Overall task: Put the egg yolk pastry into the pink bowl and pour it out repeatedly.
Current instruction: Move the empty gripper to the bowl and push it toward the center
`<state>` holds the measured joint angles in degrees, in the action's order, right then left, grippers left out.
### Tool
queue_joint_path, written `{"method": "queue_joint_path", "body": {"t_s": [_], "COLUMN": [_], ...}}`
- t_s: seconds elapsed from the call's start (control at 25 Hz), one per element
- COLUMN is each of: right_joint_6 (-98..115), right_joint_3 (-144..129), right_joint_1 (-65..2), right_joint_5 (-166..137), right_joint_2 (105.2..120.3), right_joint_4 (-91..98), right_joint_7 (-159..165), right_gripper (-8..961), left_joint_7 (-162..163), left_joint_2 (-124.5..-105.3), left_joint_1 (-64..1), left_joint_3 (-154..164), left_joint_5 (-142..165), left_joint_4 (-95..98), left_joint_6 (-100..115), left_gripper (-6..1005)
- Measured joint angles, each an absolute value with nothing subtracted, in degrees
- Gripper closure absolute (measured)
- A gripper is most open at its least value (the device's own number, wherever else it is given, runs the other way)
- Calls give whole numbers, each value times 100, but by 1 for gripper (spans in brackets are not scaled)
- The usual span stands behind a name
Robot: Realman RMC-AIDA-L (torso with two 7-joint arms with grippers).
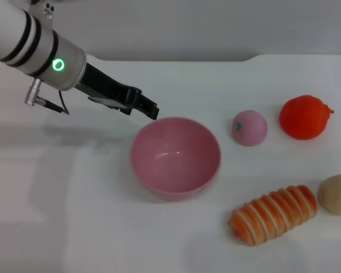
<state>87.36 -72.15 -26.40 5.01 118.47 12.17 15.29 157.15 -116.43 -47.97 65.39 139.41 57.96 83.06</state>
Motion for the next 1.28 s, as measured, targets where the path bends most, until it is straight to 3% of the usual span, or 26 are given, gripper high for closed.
{"method": "queue_joint_path", "body": {"t_s": [0.68, 1.28], "right_joint_6": [8737, 8718], "right_joint_3": [-7268, -7277], "right_joint_1": [-2633, -2664], "right_joint_5": [467, 449], "right_joint_2": [11847, 11847], "right_joint_4": [1220, 1186], "right_joint_7": [1529, 1529], "right_gripper": [265, 265], "left_joint_7": [15685, 15629], "left_joint_2": [-11733, -11770], "left_joint_1": [-4290, -4273], "left_joint_3": [6934, 7099], "left_joint_5": [13993, 13962], "left_joint_4": [5733, 5520], "left_joint_6": [8071, 7974], "left_gripper": [326, 327]}}
